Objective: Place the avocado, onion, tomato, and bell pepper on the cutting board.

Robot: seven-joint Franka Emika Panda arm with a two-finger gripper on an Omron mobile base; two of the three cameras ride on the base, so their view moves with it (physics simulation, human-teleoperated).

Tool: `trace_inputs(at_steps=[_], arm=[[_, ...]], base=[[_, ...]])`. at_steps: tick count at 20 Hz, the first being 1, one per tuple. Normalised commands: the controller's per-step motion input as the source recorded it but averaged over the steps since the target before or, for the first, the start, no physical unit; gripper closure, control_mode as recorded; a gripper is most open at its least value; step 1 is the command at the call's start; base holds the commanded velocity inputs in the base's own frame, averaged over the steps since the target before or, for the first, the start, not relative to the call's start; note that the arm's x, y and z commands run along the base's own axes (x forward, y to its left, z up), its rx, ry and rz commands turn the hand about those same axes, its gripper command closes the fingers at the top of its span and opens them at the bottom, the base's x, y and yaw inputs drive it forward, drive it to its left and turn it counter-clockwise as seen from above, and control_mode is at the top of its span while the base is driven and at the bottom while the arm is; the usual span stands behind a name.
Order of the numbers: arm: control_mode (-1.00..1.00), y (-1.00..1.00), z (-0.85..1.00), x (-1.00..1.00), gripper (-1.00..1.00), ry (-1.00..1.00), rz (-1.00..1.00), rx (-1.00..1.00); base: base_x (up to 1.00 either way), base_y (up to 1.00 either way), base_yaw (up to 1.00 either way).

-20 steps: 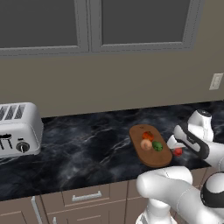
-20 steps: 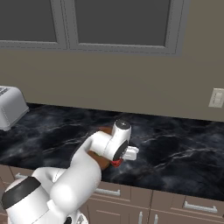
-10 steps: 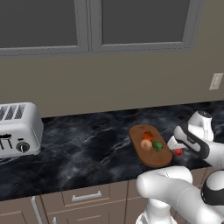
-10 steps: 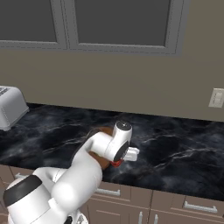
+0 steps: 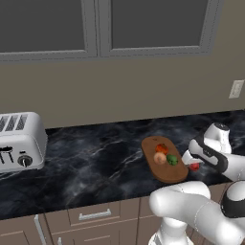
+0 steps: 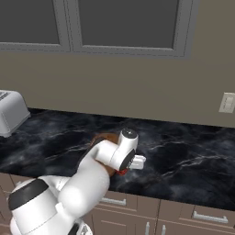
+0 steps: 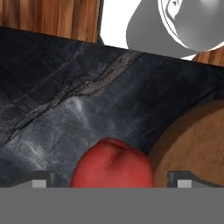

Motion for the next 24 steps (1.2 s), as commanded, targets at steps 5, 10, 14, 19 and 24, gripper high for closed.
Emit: trace_inputs(at_steps=[5, 10, 14, 19, 24], arm=[[-1.0, 0.0, -0.07, 0.09, -1.0, 0.0, 0.02, 0.0], [-1.0, 0.0, -0.1, 0.02, -1.0, 0.0, 0.01, 0.0], [-1.0, 0.0, -0.11, 0.0, 1.0, 0.01, 0.0, 0.0], [-1.0, -0.06, -0.12, 0.0, 1.0, 0.04, 0.01, 0.0], [-1.0, -0.19, -0.06, 0.0, 1.0, 0.0, 0.03, 0.0]], base=[[0.0, 0.0, 0.0], [0.0, 0.0, 0.0], [0.0, 0.0, 0.0], [0.0, 0.0, 0.0], [0.0, 0.0, 0.0]])
